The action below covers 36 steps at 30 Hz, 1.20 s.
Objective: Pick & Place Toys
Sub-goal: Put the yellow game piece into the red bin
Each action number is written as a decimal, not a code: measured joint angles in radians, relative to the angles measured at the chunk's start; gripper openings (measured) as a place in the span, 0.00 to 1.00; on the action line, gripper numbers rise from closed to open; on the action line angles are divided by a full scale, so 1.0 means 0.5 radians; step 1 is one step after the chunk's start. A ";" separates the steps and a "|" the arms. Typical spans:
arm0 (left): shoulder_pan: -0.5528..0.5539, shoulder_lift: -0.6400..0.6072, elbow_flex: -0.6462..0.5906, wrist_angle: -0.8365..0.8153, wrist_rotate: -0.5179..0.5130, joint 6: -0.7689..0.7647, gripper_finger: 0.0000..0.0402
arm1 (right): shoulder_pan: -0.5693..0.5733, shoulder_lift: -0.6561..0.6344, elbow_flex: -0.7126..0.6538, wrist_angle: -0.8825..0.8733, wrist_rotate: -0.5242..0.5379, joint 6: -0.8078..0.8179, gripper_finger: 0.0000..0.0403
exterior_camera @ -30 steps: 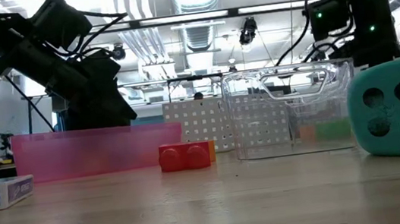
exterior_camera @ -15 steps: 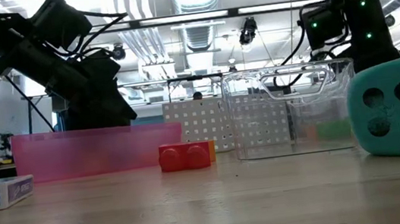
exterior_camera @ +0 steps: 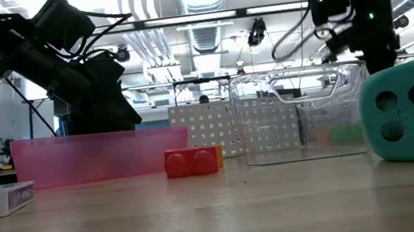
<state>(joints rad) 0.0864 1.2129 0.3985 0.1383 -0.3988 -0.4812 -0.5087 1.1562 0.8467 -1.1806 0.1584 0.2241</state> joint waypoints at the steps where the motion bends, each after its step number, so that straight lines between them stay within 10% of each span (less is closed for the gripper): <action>1: 0.000 0.000 0.000 0.000 0.000 0.000 0.61 | 0.000 -0.016 0.037 -0.002 -0.008 0.000 0.74; 13: 0.000 0.000 0.000 0.000 0.000 0.023 0.61 | 0.211 -0.238 0.346 0.020 -0.537 0.019 0.74; 36: -0.002 0.000 0.000 0.001 0.087 0.024 0.61 | 1.601 -0.275 0.031 0.180 -0.528 1.284 0.74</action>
<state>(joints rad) 0.0853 1.2129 0.3985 0.1387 -0.3553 -0.4693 0.2918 1.0186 0.8623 -1.0906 -0.1055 0.8661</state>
